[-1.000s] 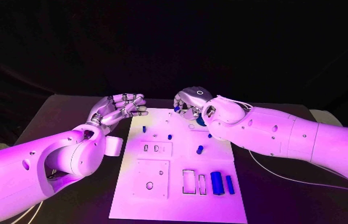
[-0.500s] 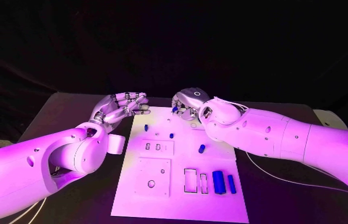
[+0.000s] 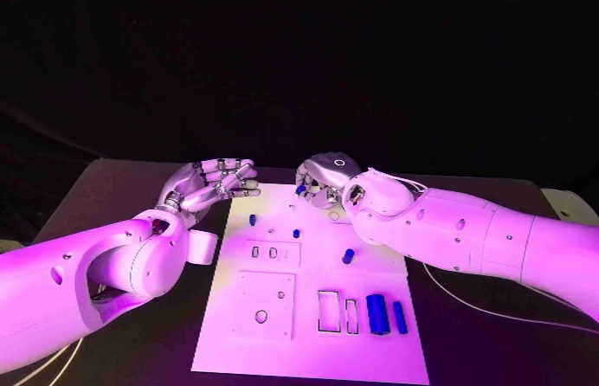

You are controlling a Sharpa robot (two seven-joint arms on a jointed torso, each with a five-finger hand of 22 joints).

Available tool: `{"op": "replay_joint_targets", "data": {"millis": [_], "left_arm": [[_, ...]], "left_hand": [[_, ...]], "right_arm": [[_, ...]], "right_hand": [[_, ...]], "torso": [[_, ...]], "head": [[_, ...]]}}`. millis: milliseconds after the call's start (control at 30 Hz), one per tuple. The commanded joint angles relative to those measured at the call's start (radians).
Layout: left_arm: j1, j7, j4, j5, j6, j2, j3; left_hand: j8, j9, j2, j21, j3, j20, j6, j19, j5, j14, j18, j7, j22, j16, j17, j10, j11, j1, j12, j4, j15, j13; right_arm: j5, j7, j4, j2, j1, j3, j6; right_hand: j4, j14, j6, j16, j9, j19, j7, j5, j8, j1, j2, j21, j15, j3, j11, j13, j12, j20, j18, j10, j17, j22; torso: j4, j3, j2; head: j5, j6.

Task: Assemble the parts on the task board

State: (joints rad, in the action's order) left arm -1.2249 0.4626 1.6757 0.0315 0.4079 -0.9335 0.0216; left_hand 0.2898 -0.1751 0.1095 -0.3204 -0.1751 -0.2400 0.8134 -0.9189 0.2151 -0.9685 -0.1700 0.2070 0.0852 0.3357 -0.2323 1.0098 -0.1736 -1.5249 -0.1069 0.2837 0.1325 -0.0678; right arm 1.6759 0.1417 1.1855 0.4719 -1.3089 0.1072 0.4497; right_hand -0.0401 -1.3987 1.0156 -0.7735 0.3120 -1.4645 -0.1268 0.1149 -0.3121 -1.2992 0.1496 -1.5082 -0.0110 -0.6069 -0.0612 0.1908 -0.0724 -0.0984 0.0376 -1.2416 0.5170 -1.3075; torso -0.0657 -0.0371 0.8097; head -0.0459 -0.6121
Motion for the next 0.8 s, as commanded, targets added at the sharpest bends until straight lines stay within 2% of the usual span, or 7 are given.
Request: {"op": "replay_joint_targets", "data": {"millis": [33,333,667,733,767,800], "left_arm": [[-0.002,0.004,0.0,0.004,-0.018,0.002,-0.001],[-0.002,0.003,-0.002,0.004,-0.02,0.005,-0.001],[-0.003,0.002,-0.005,0.004,-0.02,0.006,-0.001],[-0.003,0.002,-0.005,0.004,-0.021,0.006,-0.001],[-0.003,0.002,-0.005,0.004,-0.021,0.006,-0.001],[-0.003,0.002,-0.005,0.004,-0.021,0.006,-0.001]], "left_hand": [[-0.006,0.001,0.005,-0.001,-0.004,-0.001,0.0,-0.006,-0.004,-0.004,-0.014,0.028,-0.001,0.0,-0.002,0.001,-0.007,0.002,0.004,0.0,0.001,0.002],[-0.006,0.001,0.005,-0.001,-0.004,-0.001,0.0,-0.006,-0.004,-0.004,-0.014,0.028,-0.001,0.0,-0.002,0.001,-0.007,0.002,0.004,0.0,0.001,0.002],[-0.007,0.001,0.005,-0.001,-0.005,-0.001,-0.001,-0.006,-0.004,-0.003,-0.014,0.028,-0.002,-0.001,-0.002,0.001,-0.008,0.002,0.005,-0.001,0.001,0.002],[-0.007,0.001,0.005,-0.001,-0.005,-0.001,-0.001,-0.006,-0.004,-0.003,-0.014,0.028,-0.002,-0.001,-0.002,0.001,-0.008,0.002,0.005,-0.001,0.001,0.002],[-0.007,0.001,0.005,-0.001,-0.005,-0.001,-0.001,-0.006,-0.004,-0.003,-0.014,0.028,-0.002,-0.001,-0.002,0.001,-0.008,0.002,0.005,-0.001,0.001,0.002],[-0.007,0.001,0.005,-0.001,-0.005,-0.001,-0.001,-0.006,-0.004,-0.003,-0.014,0.028,-0.002,-0.001,-0.002,0.001,-0.008,0.002,0.005,-0.001,0.001,0.002]], "right_arm": [[-0.005,-0.017,-0.001,-0.004,0.002,0.0,0.001],[-0.009,-0.021,-0.021,-0.02,0.008,0.0,-0.006],[-0.01,-0.018,-0.033,-0.028,0.012,0.0,-0.018],[-0.01,-0.015,-0.038,-0.029,0.013,0.001,-0.016],[-0.01,-0.014,-0.04,-0.03,0.013,0.001,-0.015],[-0.01,-0.013,-0.042,-0.03,0.013,0.001,-0.012]], "right_hand": [[-0.002,0.002,0.001,-0.004,0.056,-0.029,-0.002,0.001,-0.021,0.013,0.001,0.0,-0.003,-0.003,-0.004,-0.001,0.002,0.005,-0.01,-0.002,-0.001,-0.143],[-0.005,0.002,-0.005,-0.004,0.059,-0.028,-0.004,0.0,-0.019,0.018,0.003,0.0,-0.003,-0.003,-0.006,-0.001,0.004,0.004,-0.01,0.001,-0.002,-0.143],[-0.009,0.002,-0.019,-0.005,0.062,-0.023,-0.009,-0.004,-0.013,0.027,0.01,0.005,0.001,-0.002,-0.01,-0.002,0.009,0.002,-0.008,0.012,-0.003,-0.136],[-0.014,0.002,-0.039,-0.006,0.061,-0.015,-0.017,-0.008,-0.001,0.036,0.018,0.01,0.005,-0.002,-0.016,-0.004,0.011,-0.001,-0.006,0.027,-0.004,-0.125],[-0.019,0.002,-0.067,-0.007,0.056,-0.004,-0.028,-0.017,0.017,0.046,0.029,0.019,0.011,-0.001,-0.024,-0.008,0.012,-0.005,-0.002,0.048,-0.004,-0.11],[-0.028,0.003,-0.116,-0.008,0.046,0.025,-0.045,-0.026,0.05,0.063,0.049,0.044,0.023,0.008,-0.037,-0.017,0.013,-0.014,0.007,0.096,-0.005,-0.067]], "torso": [[-0.0005,-0.0003,0.001],[-0.0027,-0.0006,0.002],[-0.001,-0.0003,0.002],[0.0004,-0.0003,0.003],[0.0006,-0.0004,0.003],[0.0008,-0.0002,0.003]], "head": [[0.0,-0.001],[0.001,-0.003],[0.004,-0.006],[0.005,-0.005],[0.005,-0.005],[0.005,-0.005]]}}
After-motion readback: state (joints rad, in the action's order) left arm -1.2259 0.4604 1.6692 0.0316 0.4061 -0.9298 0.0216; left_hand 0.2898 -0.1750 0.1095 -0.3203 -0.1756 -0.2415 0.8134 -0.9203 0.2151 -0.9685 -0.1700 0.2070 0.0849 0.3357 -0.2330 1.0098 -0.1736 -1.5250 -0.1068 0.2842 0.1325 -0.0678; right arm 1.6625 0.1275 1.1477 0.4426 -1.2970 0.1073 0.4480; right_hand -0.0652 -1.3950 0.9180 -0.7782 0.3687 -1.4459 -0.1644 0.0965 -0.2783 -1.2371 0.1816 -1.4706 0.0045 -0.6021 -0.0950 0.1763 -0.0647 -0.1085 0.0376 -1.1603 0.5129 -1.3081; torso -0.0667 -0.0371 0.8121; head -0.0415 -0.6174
